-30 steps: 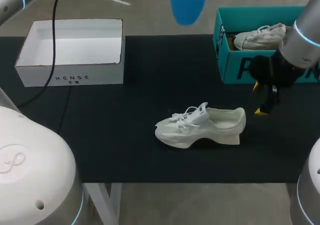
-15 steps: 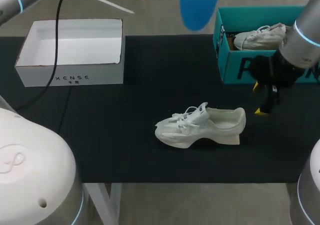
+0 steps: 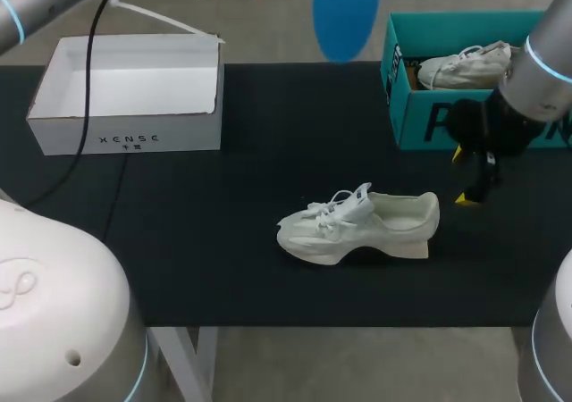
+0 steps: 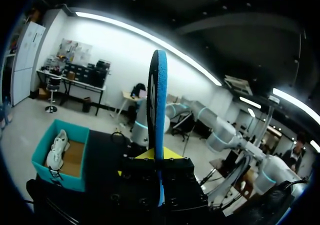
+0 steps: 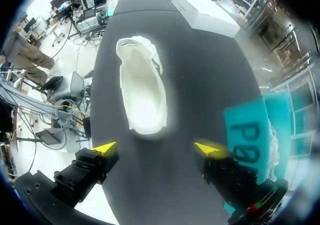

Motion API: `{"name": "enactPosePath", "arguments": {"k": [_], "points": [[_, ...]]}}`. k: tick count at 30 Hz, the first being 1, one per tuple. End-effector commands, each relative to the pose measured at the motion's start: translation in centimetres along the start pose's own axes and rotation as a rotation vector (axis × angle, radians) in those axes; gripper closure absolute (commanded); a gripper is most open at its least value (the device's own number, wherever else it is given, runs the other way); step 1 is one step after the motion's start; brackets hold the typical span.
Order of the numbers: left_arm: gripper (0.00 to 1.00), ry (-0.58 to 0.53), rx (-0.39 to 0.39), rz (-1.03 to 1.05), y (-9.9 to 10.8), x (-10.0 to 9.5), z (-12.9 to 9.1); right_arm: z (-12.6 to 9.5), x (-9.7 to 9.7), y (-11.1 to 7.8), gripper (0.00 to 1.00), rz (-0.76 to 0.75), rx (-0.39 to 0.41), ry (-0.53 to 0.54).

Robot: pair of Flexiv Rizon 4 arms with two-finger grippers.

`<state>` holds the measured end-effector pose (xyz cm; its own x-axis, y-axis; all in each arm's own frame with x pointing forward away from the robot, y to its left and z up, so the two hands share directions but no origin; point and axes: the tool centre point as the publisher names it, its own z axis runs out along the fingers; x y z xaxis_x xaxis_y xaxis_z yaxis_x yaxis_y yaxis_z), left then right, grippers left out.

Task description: Take the shoe out of the shoebox, open the shoe tongue, remove and reinsert the insole, then place the shoe into the shoebox

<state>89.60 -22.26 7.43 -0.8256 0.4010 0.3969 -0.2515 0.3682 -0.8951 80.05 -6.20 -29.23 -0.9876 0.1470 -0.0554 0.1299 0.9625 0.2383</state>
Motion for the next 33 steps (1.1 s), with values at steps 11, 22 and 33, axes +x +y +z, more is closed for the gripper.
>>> {"name": "enactPosePath", "arguments": {"k": [11, 22, 33], "points": [[1.00, 0.016, -0.016, 0.000, -0.6, -0.7, -0.6, 0.1, 0.1, 0.0, 0.00, 0.000, 0.001, -0.003], [1.00, 0.016, -0.016, 0.000, -0.6, -0.7, -0.6, 0.1, 0.1, 0.0, 0.00, 0.000, 0.001, -0.003], [1.00, 0.016, -0.016, 0.000, -0.6, -0.7, -0.6, -0.7, -0.2, 5.4, 0.00, 0.042, 0.056, -0.039]]}}
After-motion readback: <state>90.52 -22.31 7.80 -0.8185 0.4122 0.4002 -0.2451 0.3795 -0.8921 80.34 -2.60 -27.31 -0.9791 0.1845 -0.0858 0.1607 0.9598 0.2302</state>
